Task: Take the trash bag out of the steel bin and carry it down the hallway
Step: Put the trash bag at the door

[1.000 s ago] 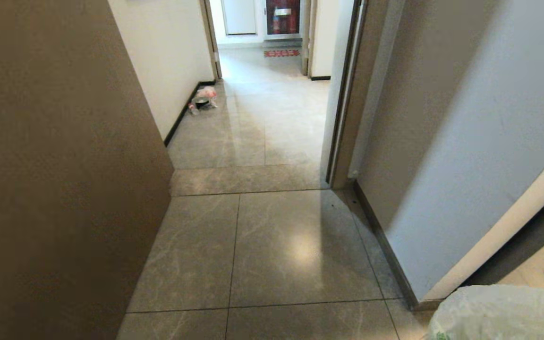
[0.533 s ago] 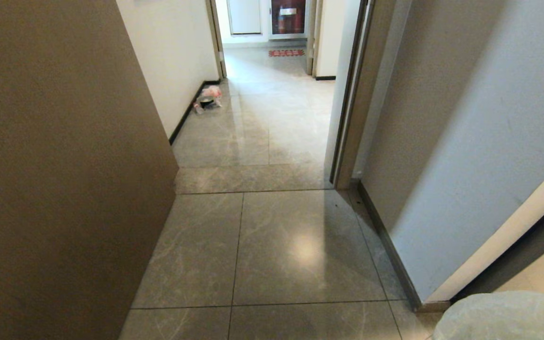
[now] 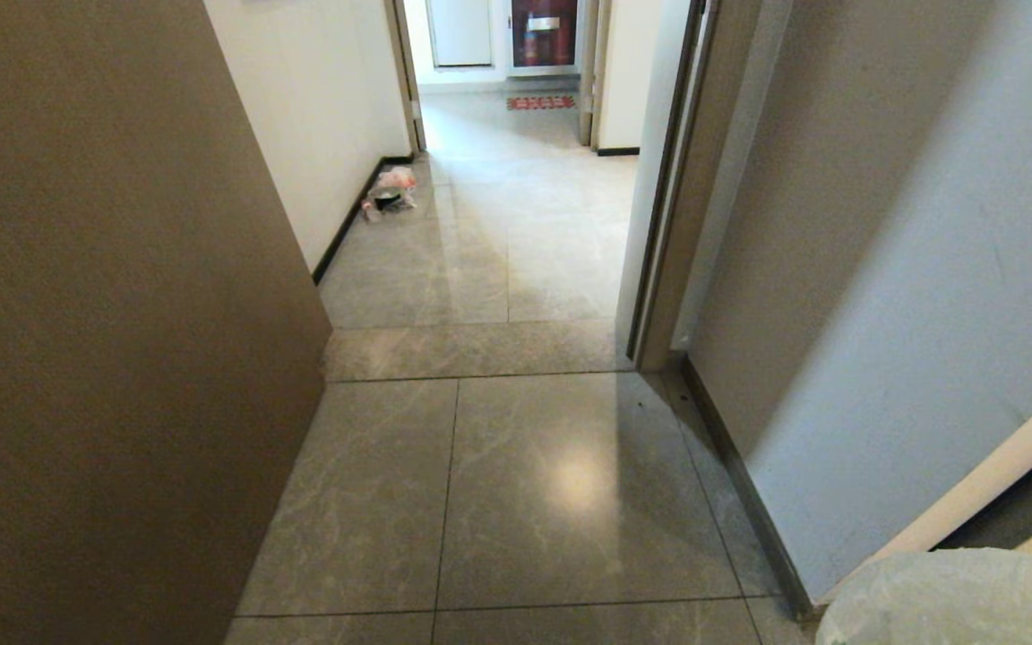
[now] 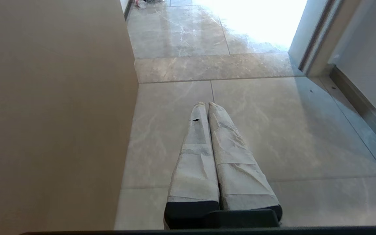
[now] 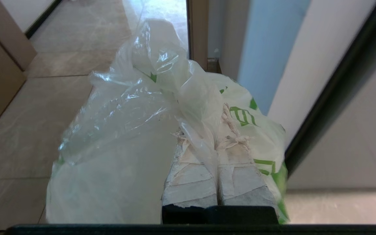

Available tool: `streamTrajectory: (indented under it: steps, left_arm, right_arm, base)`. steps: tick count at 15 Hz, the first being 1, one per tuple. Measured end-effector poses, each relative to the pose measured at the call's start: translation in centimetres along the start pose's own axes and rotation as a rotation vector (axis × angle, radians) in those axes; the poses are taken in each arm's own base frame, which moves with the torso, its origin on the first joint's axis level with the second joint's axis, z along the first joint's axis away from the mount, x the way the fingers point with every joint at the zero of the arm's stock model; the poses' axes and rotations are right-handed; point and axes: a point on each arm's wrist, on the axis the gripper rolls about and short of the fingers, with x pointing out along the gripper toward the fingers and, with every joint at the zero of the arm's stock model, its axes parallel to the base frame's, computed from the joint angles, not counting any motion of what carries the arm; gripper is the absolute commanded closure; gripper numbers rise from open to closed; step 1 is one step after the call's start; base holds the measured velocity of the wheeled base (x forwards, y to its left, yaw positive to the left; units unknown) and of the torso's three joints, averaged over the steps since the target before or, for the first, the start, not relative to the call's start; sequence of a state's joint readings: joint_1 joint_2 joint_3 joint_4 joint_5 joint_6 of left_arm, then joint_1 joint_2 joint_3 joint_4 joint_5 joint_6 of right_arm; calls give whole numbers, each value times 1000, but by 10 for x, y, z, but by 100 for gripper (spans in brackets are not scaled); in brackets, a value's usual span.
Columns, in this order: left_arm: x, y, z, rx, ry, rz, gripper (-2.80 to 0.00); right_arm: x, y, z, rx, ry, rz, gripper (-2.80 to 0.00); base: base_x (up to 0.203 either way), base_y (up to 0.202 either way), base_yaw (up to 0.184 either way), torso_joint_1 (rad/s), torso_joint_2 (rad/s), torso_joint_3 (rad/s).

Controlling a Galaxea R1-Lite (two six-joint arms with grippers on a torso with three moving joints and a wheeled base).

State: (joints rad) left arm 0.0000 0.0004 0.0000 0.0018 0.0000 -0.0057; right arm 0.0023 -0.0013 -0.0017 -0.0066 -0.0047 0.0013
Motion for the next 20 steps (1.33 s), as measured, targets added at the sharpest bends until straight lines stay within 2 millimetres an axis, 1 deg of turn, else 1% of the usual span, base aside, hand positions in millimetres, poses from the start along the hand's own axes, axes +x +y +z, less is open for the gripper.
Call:
streamTrajectory:
  steps: [20]
  left_arm:
    - [0,0,0,0,-1,0,0]
  right_arm:
    - [0,0,0,-13,0,6,0]
  base:
    - [183,0,-3,3,2,1]
